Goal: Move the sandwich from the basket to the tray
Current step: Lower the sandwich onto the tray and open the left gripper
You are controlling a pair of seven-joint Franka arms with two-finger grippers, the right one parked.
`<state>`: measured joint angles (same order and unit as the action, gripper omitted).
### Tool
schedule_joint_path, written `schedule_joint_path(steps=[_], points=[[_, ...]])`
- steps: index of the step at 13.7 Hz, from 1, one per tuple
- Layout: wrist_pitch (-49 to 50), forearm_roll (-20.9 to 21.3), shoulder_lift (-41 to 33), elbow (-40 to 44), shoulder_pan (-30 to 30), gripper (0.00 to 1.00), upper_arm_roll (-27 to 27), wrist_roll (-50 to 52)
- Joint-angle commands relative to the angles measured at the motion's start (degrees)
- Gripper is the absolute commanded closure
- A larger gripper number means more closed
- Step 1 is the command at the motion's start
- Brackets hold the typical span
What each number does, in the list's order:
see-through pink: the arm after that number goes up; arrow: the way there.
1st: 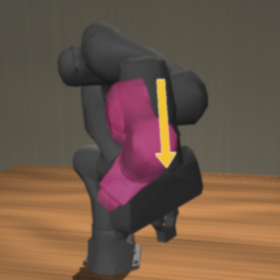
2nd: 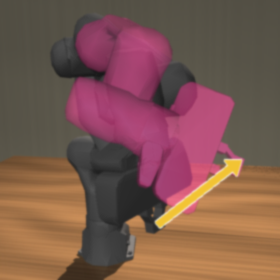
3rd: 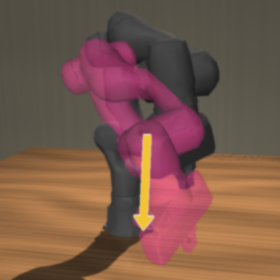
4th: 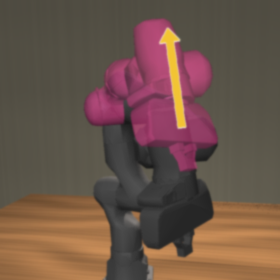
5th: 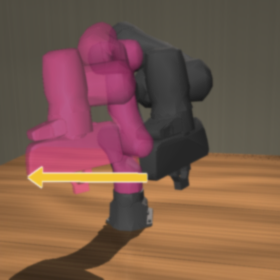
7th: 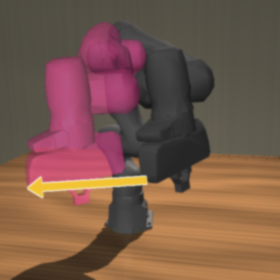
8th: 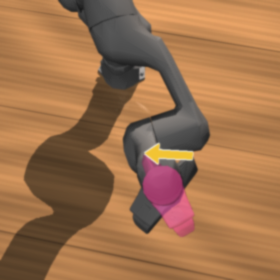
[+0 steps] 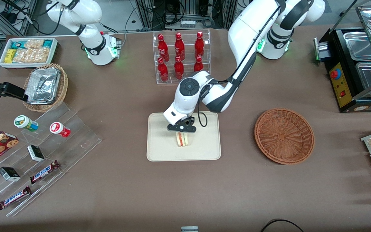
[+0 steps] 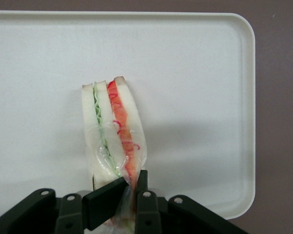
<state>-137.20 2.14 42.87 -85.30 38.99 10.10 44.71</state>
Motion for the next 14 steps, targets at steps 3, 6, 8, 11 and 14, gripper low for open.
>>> schedule_joint_path(steps=[3,6,8,11,14], points=[[2.55,-0.38,-0.42,0.57,0.21,0.45,-0.34,-0.94],[2.55,-0.91,-0.85,0.84,0.03,0.34,-0.34,-0.33],[3.42,-1.0,-1.03,1.8,0.03,0.34,-0.34,0.03],[6.49,-1.09,-2.34,3.03,-0.06,0.3,-0.43,0.03],[8.86,-0.74,-4.28,3.04,-0.06,0.26,-0.69,0.21]])
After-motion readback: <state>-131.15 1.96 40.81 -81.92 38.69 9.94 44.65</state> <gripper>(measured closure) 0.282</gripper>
